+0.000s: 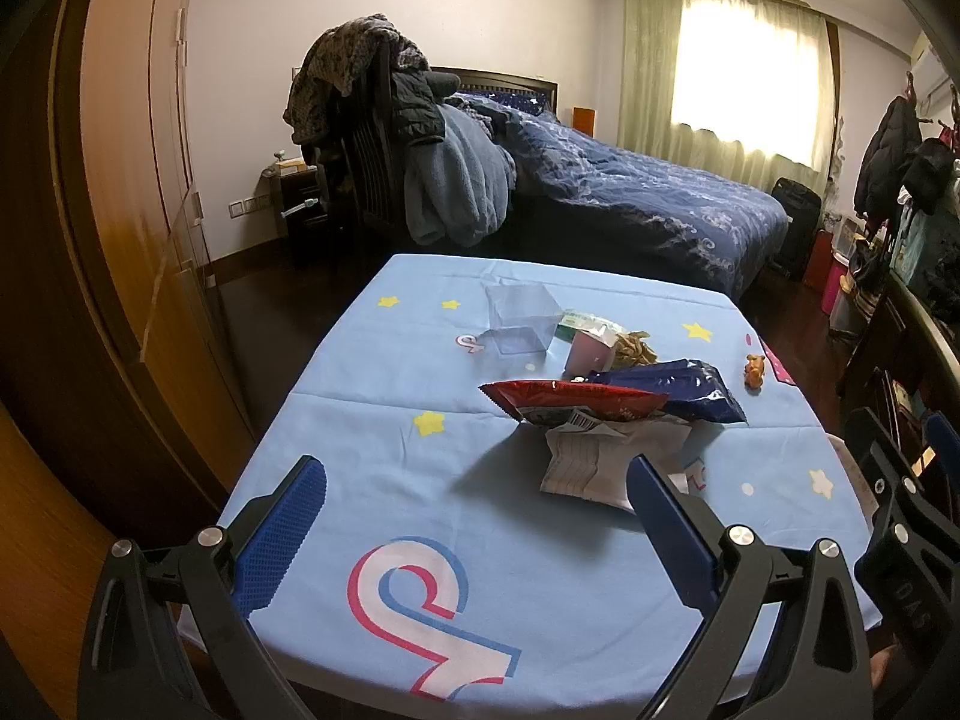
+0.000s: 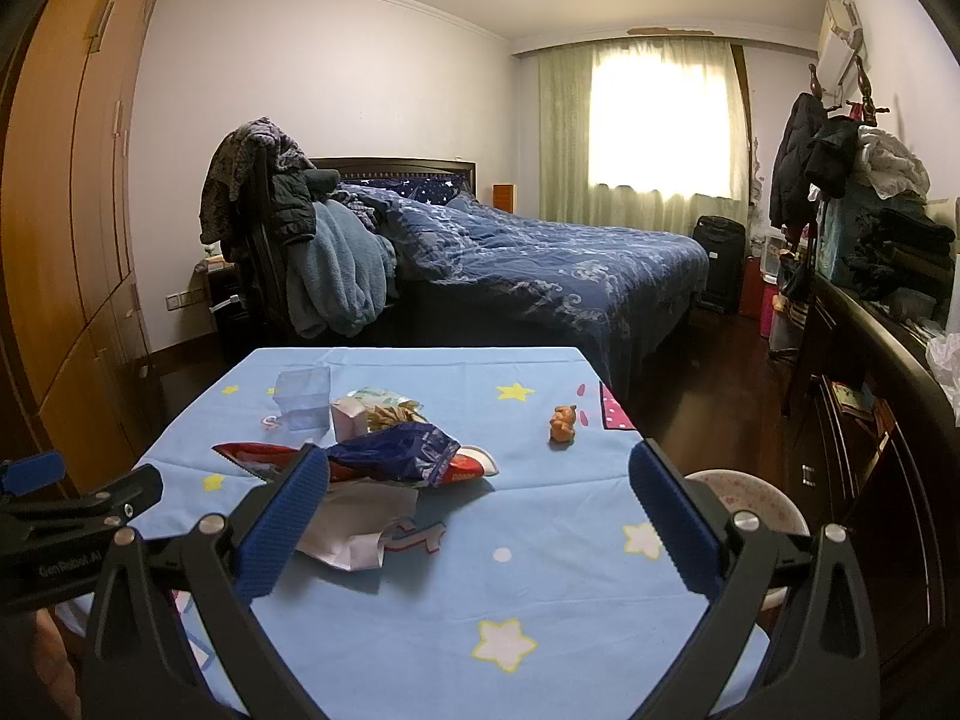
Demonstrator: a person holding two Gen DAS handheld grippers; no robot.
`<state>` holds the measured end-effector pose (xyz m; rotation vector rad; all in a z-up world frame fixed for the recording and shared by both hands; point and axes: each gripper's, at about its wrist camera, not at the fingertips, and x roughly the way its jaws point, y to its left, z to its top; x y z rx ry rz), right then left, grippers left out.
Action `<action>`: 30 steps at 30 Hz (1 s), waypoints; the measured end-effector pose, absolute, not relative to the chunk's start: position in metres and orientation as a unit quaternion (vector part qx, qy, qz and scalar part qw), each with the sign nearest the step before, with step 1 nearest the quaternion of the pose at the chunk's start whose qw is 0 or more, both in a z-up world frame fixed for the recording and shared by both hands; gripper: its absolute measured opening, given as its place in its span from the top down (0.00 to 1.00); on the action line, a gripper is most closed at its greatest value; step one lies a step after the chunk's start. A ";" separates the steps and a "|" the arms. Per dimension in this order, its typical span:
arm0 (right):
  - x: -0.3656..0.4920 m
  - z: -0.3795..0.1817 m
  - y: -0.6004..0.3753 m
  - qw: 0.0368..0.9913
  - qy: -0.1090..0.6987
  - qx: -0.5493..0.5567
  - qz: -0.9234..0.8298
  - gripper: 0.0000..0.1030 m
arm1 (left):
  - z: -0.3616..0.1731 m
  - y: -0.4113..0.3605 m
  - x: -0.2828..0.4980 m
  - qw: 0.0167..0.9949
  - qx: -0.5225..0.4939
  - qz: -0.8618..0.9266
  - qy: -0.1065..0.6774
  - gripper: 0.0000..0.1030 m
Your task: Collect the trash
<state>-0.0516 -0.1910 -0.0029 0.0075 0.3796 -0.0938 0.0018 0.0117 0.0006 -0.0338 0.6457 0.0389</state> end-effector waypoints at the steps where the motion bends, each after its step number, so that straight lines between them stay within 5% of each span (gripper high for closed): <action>1: -0.052 -0.003 -0.191 0.981 0.189 0.004 -0.046 0.03 | 0.000 0.012 0.002 0.948 -0.017 0.018 0.317 0.03; 30: -0.048 -0.007 -0.191 0.981 0.189 0.003 -0.046 0.03 | -0.006 0.003 0.006 0.948 -0.013 0.016 0.317 0.03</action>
